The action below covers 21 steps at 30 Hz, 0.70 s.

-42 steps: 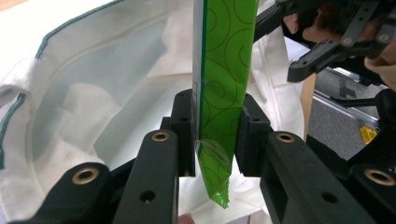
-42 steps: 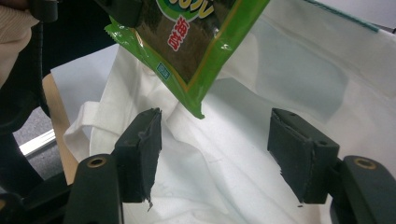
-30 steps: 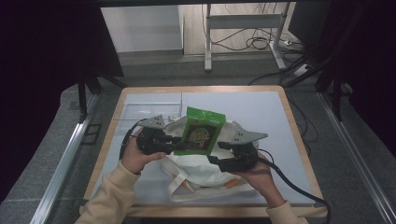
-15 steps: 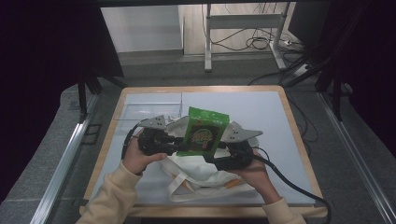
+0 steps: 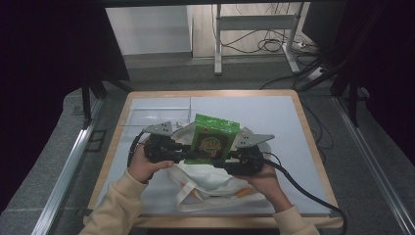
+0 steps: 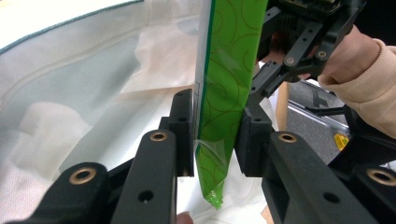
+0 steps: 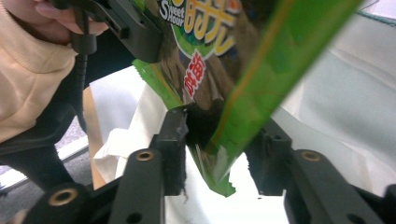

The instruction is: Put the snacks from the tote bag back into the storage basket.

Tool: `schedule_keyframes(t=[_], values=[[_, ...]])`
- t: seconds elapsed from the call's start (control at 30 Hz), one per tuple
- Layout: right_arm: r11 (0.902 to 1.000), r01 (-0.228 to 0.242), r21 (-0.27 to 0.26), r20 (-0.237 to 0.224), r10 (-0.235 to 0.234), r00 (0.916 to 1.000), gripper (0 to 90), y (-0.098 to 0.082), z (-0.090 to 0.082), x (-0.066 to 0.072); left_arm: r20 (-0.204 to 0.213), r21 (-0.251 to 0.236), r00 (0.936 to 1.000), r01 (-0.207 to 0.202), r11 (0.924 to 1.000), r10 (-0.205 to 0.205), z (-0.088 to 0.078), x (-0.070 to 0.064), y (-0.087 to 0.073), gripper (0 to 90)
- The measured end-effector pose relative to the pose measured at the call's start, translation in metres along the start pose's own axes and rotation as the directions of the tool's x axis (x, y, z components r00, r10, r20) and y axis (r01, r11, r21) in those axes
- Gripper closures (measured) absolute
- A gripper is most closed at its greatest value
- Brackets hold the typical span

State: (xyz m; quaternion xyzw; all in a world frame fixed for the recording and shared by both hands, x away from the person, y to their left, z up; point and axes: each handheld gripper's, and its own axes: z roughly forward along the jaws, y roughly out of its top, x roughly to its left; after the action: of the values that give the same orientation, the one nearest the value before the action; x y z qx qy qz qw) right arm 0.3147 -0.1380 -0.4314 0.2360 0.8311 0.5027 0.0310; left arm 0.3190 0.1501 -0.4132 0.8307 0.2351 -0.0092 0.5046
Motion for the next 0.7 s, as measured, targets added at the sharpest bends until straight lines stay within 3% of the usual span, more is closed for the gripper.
schedule_keyframes(t=[0.2, 0.5, 0.7], values=[[0.9997, -0.025, 0.002, -0.05, 0.025, 0.9984, 69.6, 0.0005, -0.0022, -0.0043, 0.0, 0.004, 1.0, -0.005, 1.0, 0.005, 0.0009, 0.0017, -0.0017, 69.8], [0.9996, -0.028, 0.0, -0.088, 0.028, 0.9957, 74.0, 0.0007, -0.004, -0.0061, 0.005, 0.006, 0.9999, -0.011, 0.9999, 0.011, 0.0047, 0.005, -0.0043, 64.0], [0.9999, -0.015, 0.001, -0.053, 0.015, 0.9985, 74.4, 0.0015, -0.0079, -0.0077, -0.024, -0.02, 0.9997, -0.003, 0.9998, 0.002, 0.0021, 0.0083, -0.0038, 45.0]])
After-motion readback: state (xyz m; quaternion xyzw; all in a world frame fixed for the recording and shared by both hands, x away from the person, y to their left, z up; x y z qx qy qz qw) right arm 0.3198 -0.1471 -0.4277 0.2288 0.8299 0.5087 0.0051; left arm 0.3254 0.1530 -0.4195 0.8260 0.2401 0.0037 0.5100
